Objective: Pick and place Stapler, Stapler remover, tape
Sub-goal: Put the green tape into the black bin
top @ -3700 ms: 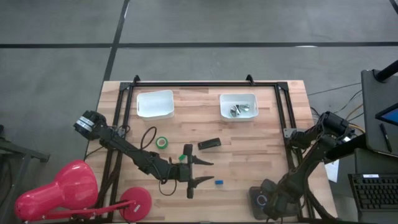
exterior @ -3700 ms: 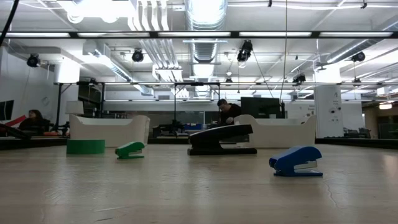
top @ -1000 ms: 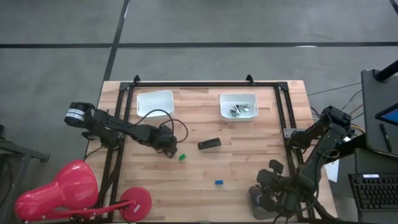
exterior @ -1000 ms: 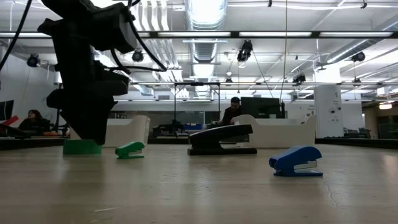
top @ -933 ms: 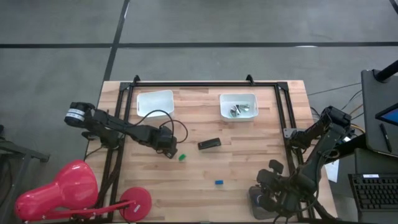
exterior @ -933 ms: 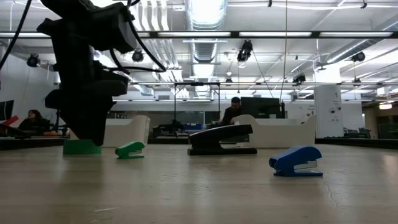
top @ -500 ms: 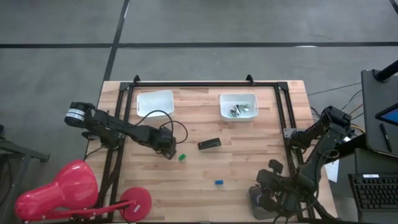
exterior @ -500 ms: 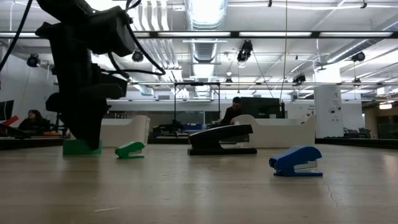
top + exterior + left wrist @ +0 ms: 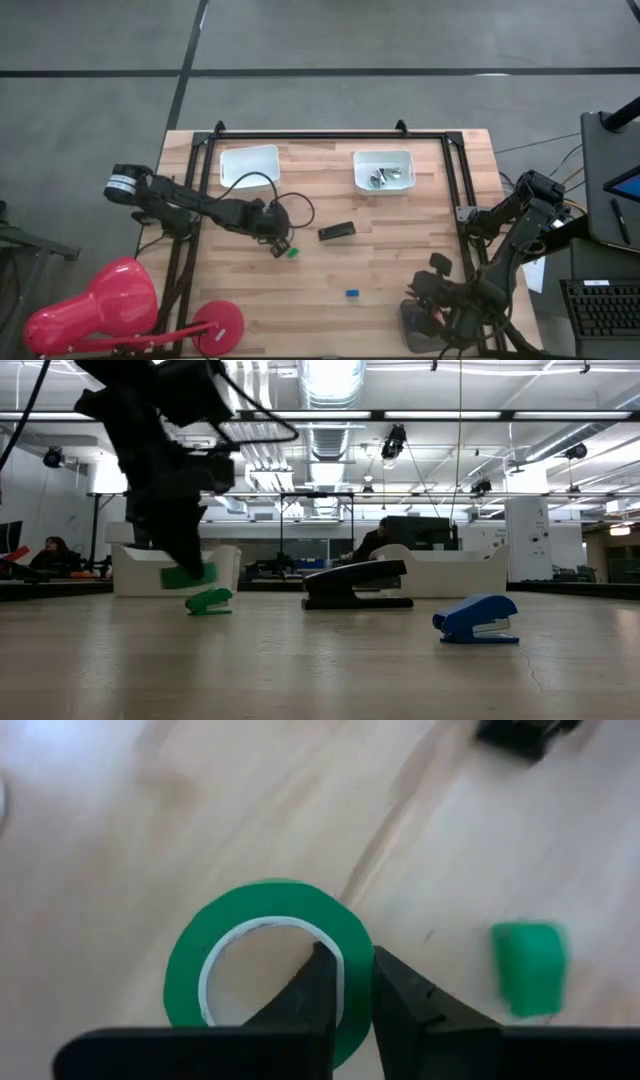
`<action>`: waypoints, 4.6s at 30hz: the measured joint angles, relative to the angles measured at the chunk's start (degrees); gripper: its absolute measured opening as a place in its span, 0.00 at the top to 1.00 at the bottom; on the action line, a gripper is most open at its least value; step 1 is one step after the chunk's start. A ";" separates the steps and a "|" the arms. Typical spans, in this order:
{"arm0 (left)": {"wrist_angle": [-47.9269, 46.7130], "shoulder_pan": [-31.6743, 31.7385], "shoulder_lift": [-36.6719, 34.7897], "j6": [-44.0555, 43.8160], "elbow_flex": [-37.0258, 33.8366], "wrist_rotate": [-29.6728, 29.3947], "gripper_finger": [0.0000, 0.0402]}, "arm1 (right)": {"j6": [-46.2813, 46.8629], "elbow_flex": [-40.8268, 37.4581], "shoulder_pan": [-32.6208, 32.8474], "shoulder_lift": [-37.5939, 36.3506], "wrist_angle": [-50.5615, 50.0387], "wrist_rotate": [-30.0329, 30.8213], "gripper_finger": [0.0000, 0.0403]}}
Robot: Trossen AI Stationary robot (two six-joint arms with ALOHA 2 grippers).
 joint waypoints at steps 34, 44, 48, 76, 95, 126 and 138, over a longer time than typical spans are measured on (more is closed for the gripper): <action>60.52 -11.02 1.20 31.56 1.88 15.16 0.84 | -29.67 -1.22 -7.28 5.68 23.22 33.71 0.57; 64.57 -11.04 2.25 31.61 1.88 18.15 0.90 | -45.52 -1.29 -13.25 5.68 36.51 33.71 0.46; 65.40 -11.10 2.25 31.57 1.88 18.13 0.86 | -49.96 -1.49 -14.70 5.68 41.20 33.29 0.48; 65.60 -11.27 2.25 31.65 1.88 18.22 0.87 | -66.84 -5.51 -22.55 5.60 63.04 18.64 0.64; 65.61 -11.27 2.25 31.61 1.90 18.23 0.81 | -68.11 -5.51 -22.61 4.84 62.45 16.49 0.92; 65.55 -11.26 2.25 31.50 1.07 16.10 0.71 | -8.59 -5.46 -10.56 -5.84 14.34 -28.23 0.91; 65.54 -11.26 2.25 31.45 1.03 16.07 0.71 | 5.40 -5.51 -7.29 -1.98 11.19 -42.90 0.91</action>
